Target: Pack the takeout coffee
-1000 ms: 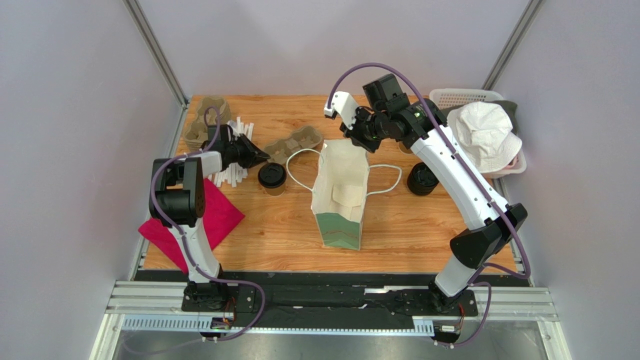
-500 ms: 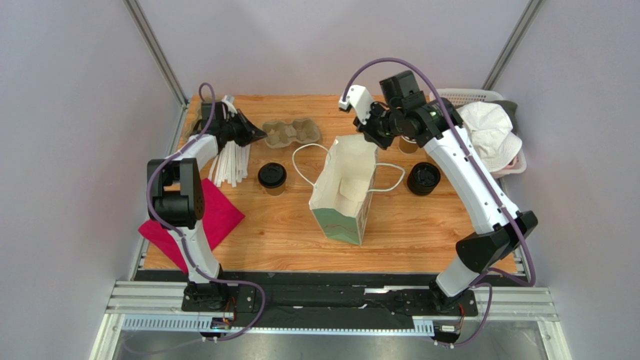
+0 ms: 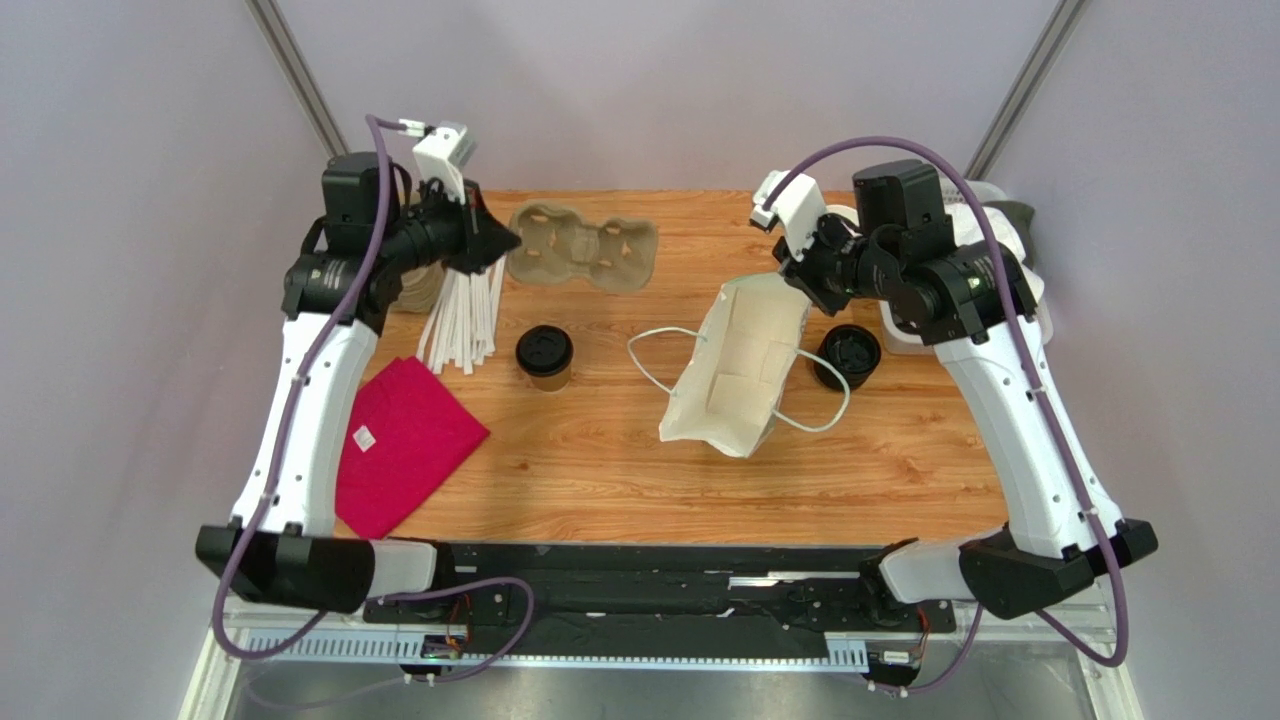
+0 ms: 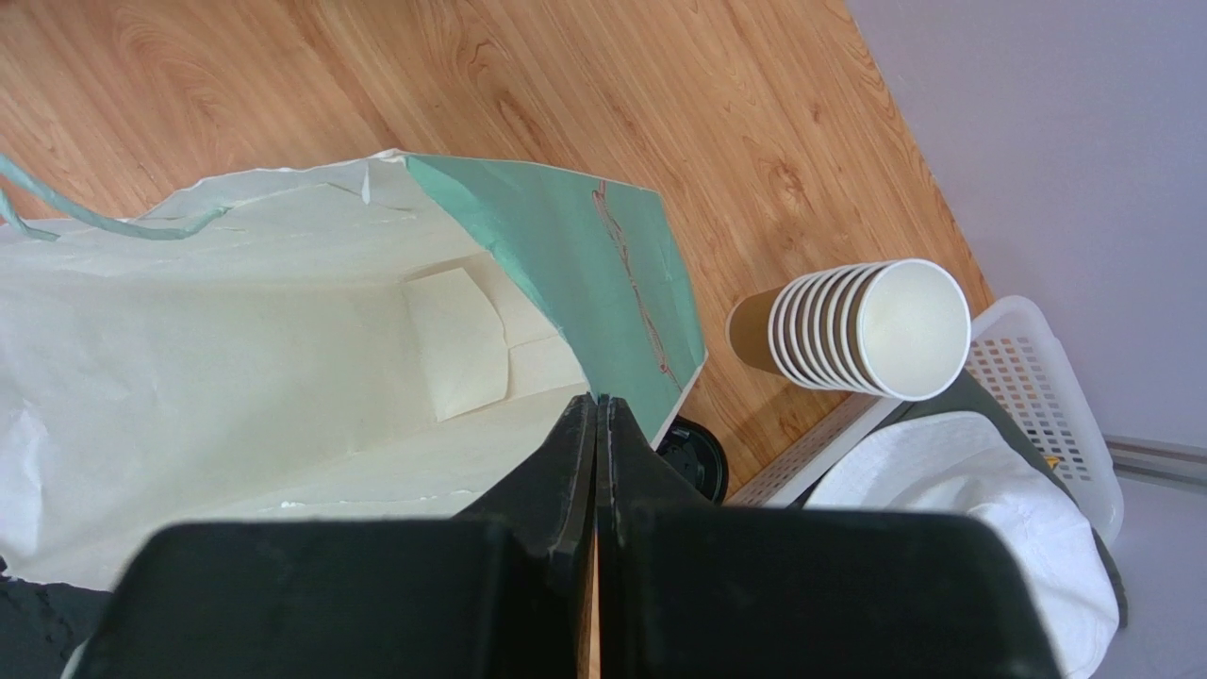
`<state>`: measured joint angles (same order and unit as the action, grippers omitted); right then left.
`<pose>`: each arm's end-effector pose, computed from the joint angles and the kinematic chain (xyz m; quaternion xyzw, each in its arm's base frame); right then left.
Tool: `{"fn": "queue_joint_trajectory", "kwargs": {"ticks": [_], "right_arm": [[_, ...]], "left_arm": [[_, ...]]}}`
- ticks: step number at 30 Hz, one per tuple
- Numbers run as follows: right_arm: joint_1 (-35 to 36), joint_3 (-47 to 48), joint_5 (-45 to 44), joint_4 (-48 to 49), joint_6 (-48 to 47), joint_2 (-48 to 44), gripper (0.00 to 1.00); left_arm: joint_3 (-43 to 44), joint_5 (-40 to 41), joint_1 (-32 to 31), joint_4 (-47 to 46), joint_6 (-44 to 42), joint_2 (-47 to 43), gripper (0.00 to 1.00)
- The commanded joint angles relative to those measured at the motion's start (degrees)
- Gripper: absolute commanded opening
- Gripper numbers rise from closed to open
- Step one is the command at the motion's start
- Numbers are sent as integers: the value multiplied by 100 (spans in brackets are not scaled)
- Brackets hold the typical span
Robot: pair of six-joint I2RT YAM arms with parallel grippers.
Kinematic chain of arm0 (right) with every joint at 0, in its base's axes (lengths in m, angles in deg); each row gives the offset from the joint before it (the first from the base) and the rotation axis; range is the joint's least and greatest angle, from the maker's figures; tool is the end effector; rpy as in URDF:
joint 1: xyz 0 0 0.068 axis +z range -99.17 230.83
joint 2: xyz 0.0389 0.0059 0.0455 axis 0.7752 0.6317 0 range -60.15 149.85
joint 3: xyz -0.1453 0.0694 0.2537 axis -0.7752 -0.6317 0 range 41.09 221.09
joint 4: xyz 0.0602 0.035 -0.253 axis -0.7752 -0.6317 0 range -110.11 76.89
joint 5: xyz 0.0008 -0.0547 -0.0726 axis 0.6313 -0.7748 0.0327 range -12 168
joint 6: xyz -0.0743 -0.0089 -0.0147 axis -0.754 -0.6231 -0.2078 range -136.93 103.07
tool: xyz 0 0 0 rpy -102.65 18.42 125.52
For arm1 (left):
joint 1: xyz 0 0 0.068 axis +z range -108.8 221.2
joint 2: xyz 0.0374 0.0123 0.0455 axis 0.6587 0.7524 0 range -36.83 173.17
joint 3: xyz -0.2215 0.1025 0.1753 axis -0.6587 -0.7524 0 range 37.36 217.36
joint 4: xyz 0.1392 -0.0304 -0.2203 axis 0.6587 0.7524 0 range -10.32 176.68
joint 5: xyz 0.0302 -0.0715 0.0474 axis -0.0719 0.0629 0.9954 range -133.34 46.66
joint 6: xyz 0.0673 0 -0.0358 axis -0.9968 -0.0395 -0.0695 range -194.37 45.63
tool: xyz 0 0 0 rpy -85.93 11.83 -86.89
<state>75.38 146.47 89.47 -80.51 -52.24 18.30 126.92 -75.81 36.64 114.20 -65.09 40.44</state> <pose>0.2294 0.1188 0.4759 -0.4871 0.7621 0.0513 0.4235 0.2983 -0.0586 0.4612 0.1229 0.8028 -0.2949 0.5034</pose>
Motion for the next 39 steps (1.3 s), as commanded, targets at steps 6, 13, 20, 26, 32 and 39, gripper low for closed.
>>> {"fn": "queue_joint_trajectory", "kwargs": {"ticks": [6,13,20,26,32,39], "right_arm": [[5,26,365,-230,375,-401,0],[23,9,585,-336,490,-463,0],[58,-149,594,-467,411,-471,0],[58,-316,594,-459,349,-498,0],[67,-484,611,-388,323,-551,0],[67,-413,612,-423,305,-542,0]], "left_arm": [[124,-823,-194,4184,-4729,-898,0],[-482,-323,-1194,5126,-5823,-512,0],[-765,-251,-1671,4845,-5779,823,0],[-475,-75,-1900,4792,-5929,1816,0],[-430,-5,-1909,4241,-5570,2134,19],[-1396,74,-1777,2903,-4735,1072,53]]}}
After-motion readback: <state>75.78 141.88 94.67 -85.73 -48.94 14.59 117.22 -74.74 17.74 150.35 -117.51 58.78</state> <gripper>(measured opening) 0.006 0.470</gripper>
